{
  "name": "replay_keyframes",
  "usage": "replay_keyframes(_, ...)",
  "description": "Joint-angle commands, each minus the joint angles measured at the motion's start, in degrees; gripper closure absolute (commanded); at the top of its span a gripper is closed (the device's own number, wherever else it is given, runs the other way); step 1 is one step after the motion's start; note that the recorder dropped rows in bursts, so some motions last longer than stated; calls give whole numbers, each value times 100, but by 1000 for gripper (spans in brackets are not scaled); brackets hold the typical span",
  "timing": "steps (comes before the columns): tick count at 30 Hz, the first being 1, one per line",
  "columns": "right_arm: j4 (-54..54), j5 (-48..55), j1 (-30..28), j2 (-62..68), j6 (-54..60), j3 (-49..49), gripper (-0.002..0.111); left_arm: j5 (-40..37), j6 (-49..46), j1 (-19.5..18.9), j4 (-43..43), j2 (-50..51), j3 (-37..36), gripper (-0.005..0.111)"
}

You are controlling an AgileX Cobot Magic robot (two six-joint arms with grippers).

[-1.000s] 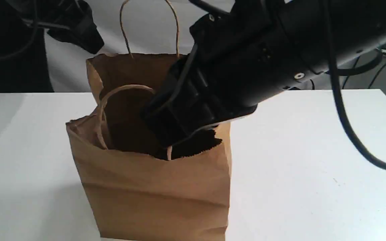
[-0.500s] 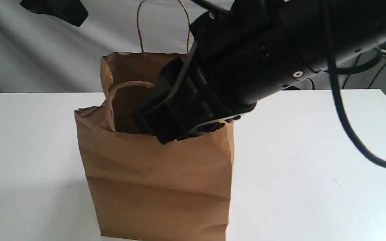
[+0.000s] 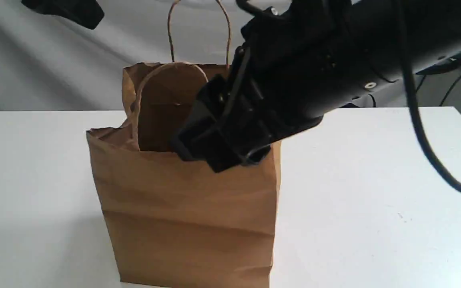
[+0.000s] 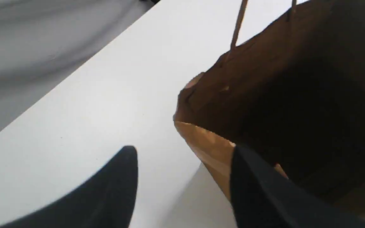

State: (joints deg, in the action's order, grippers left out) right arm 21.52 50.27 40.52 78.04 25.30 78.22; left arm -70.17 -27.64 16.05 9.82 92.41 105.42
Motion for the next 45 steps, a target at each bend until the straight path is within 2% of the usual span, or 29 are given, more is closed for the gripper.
replay_keyframes(1,-280,-133,3,-339,-197,-13,51,21,79,-6,64,-101,20,68)
replay_keyframes(4,-613,-133,3,-682,-429,-13,58,21,67,-6,150,-237,20,81)
replay_keyframes(8,-910,-113,3,-1084,-575,-13,86,21,67,-6,200,-534,20,103)
replay_keyframes(9,-979,-113,3,-1220,-646,-13,96,21,67,-6,231,-615,20,107)
replay_keyframes(11,-1058,-113,3,-1421,-692,-13,108,21,47,-6,319,-844,20,107)
replay_keyframes(16,-1524,-125,3,-1921,-1186,-13,108,29,-106,-6,632,-1621,-262,107)
replay_keyframes(20,-2013,-148,3,-2227,-1535,-13,108,1106,-91,-6,632,-2519,-1007,107)
replay_keyframes(26,-2152,-745,3,-2740,-1574,-435,108,2420,-91,-6,632,-3988,-2757,107)
replay_keyframes(33,-2152,-2005,3,-3522,-1574,-1995,108,3819,117,-6,632,-5708,-5143,107)
replay_keyframes(40,-2104,-3046,3,-4061,-1956,-3499,108,4340,211,-6,632,-7109,-6917,107)
replay_keyframes(45,-2104,-3160,3,-4111,-1956,-3915,108,4316,211,-6,632,-7760,-7581,107)
